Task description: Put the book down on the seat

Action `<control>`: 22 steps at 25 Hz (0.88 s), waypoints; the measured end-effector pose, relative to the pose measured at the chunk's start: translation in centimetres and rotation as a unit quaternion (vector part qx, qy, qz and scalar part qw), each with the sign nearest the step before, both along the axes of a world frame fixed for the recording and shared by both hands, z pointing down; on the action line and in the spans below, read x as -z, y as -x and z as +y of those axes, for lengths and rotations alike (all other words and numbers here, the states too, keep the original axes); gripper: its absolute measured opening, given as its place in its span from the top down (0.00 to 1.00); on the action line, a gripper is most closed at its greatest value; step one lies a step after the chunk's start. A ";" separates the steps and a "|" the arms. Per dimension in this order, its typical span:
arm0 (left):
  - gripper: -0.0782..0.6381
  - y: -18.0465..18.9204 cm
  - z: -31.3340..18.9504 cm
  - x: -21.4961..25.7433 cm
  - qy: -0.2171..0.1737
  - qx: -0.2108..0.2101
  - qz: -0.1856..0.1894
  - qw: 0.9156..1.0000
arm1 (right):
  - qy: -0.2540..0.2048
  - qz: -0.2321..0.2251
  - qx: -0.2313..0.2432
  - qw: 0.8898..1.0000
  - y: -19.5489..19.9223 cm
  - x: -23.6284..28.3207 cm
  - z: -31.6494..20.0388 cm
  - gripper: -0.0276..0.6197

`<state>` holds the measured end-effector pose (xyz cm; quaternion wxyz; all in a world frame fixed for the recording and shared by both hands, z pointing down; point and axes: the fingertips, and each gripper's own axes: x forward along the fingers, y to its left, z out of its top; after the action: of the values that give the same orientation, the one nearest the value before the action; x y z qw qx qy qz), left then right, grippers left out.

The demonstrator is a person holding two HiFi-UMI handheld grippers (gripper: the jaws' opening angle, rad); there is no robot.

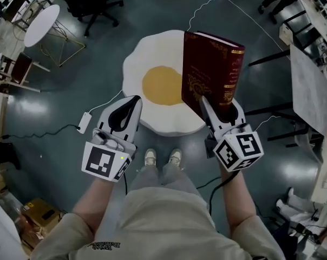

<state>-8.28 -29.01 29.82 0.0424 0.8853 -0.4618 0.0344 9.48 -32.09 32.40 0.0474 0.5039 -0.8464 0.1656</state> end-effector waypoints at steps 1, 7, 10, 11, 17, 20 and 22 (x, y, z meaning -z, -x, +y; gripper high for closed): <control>0.88 -0.3 -0.6 -0.7 -0.002 -0.002 0.002 1.000 | 0.003 0.000 -0.001 1.000 -0.1 -0.9 -0.6 0.63; 0.88 -2.3 -4.2 -6.2 -0.008 -0.013 0.026 1.000 | 0.026 -0.016 -0.008 0.999 0.3 -7.1 -4.1 0.63; 0.88 -3.1 -5.8 -10.7 0.004 -0.022 0.047 0.999 | 0.040 -0.016 -0.003 0.999 0.5 -10.7 -5.5 0.63; 0.88 -3.4 -6.2 -12.4 0.006 -0.025 0.047 0.999 | 0.043 -0.013 0.000 0.999 0.4 -12.0 -6.0 0.63; 0.88 -4.3 -8.6 -23.4 0.019 -0.027 0.043 0.999 | 0.082 -0.010 0.002 0.997 -0.8 -22.4 -8.6 0.63; 0.88 -4.1 -9.6 -29.2 0.029 -0.034 0.050 0.998 | 0.103 -0.031 -0.010 0.994 -0.9 -28.0 -9.8 0.63; 0.88 -3.9 -9.9 -33.0 0.032 -0.035 0.046 0.998 | 0.118 -0.037 -0.016 0.992 -0.9 -32.1 -10.2 0.63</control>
<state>-4.40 -38.89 62.79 0.0904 0.8996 -0.4271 0.0102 10.33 -42.27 64.55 0.0727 0.5018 -0.8139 0.2836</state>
